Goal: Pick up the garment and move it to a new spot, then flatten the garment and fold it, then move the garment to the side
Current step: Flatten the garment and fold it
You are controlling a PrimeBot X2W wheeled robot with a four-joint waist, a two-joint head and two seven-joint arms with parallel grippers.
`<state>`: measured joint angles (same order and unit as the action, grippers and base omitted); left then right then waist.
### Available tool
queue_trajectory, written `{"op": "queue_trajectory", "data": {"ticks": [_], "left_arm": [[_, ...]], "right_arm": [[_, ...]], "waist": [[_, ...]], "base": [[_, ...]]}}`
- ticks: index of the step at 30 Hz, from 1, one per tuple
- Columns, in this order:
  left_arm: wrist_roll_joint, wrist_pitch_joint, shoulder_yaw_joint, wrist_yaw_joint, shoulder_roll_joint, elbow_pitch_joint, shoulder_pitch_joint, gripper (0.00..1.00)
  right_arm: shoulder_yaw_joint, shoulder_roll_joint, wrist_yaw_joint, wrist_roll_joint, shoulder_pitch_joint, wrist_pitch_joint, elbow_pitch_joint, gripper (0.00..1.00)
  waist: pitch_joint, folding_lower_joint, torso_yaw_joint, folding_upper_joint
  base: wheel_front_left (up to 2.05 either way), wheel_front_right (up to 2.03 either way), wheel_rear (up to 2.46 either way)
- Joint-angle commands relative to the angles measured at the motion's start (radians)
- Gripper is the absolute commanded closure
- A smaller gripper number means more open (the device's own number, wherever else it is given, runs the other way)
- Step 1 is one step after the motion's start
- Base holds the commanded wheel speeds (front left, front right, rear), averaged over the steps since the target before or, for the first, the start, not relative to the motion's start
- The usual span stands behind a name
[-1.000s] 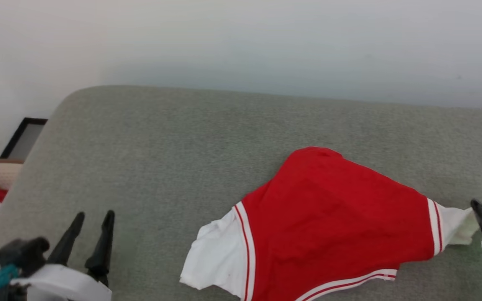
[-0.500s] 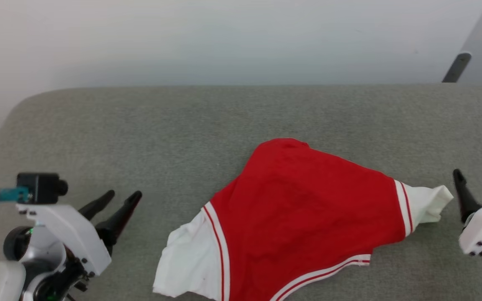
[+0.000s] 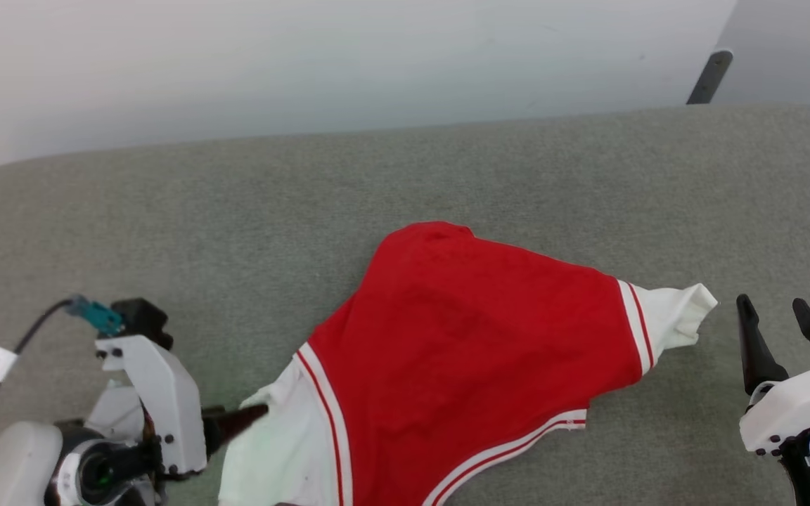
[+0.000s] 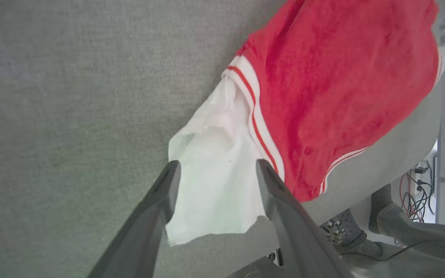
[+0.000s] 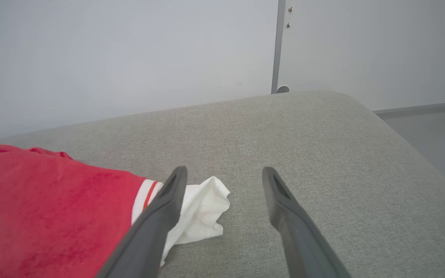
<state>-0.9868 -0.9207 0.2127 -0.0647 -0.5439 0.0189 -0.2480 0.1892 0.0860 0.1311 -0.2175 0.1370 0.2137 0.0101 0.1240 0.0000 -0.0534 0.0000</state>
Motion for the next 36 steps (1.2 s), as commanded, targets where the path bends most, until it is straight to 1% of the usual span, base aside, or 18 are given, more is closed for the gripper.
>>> {"op": "queue_trajectory", "data": {"ticks": [1,4,9,14,17,19,24,29,30,31,36], "left_arm": [[-0.009,-0.021,0.008,-0.012,-0.001,0.008,-0.010,0.00],[-0.004,-0.076,0.032,-0.038,-0.011,0.023,-0.012,0.00],[0.012,-0.128,0.068,-0.062,-0.017,0.049,-0.008,0.00],[0.039,-0.124,0.094,-0.050,-0.023,0.089,-0.008,0.00],[0.034,-0.120,0.098,-0.050,-0.011,0.133,-0.011,0.00],[0.037,-0.118,0.105,-0.041,-0.010,0.163,-0.012,0.00],[0.034,-0.070,0.105,-0.001,0.012,0.234,-0.029,0.00],[0.045,-0.028,0.110,0.037,0.019,0.317,-0.044,0.00],[0.047,-0.021,0.112,0.046,0.020,0.332,-0.048,0.29],[0.037,-0.014,0.107,0.054,0.027,0.346,-0.053,1.00],[0.024,0.010,0.095,0.079,0.040,0.398,-0.085,1.00]], "right_arm": [[0.004,-0.005,-0.001,0.007,0.000,-0.003,-0.008,0.00],[0.008,-0.009,-0.001,0.014,0.006,0.003,-0.018,0.00],[0.013,-0.014,-0.001,0.017,0.010,0.014,-0.031,0.00],[0.012,-0.015,-0.001,0.015,0.014,0.024,-0.044,0.00],[0.008,-0.016,-0.001,0.017,0.017,0.031,-0.050,0.00],[0.006,-0.015,-0.001,0.017,0.018,0.037,-0.055,0.00],[0.001,-0.013,-0.001,0.014,0.027,0.049,-0.065,0.00],[-0.005,-0.006,-0.001,0.006,0.035,0.061,-0.074,0.00],[-0.005,-0.005,-0.001,0.004,0.036,0.066,-0.077,0.00],[-0.005,-0.005,-0.001,0.001,0.036,0.072,-0.077,0.00],[-0.010,-0.003,-0.001,-0.015,0.027,0.170,-0.084,0.00]], "waist": [[0.012,0.0000,-0.013,0.0000],[0.017,0.0000,-0.020,0.0000],[0.020,0.0000,-0.025,0.0000],[0.026,0.0000,-0.022,0.0000],[0.031,0.0000,-0.020,0.0000],[0.033,0.0000,-0.018,0.0000],[0.041,0.0000,-0.016,0.0000],[0.052,0.0000,-0.015,0.0000],[0.054,0.0000,-0.015,0.0000],[0.056,0.0000,-0.015,0.0000],[0.064,0.0000,-0.011,0.0000]], "base": [[0.00,0.00,0.00],[0.00,0.00,0.00],[0.00,0.00,0.00],[0.00,0.00,0.00],[0.00,0.00,0.00],[0.00,0.00,0.00],[0.00,0.00,0.00],[0.00,0.00,0.00],[0.00,0.00,0.00],[0.00,0.00,0.00],[0.00,0.00,0.00]]}}
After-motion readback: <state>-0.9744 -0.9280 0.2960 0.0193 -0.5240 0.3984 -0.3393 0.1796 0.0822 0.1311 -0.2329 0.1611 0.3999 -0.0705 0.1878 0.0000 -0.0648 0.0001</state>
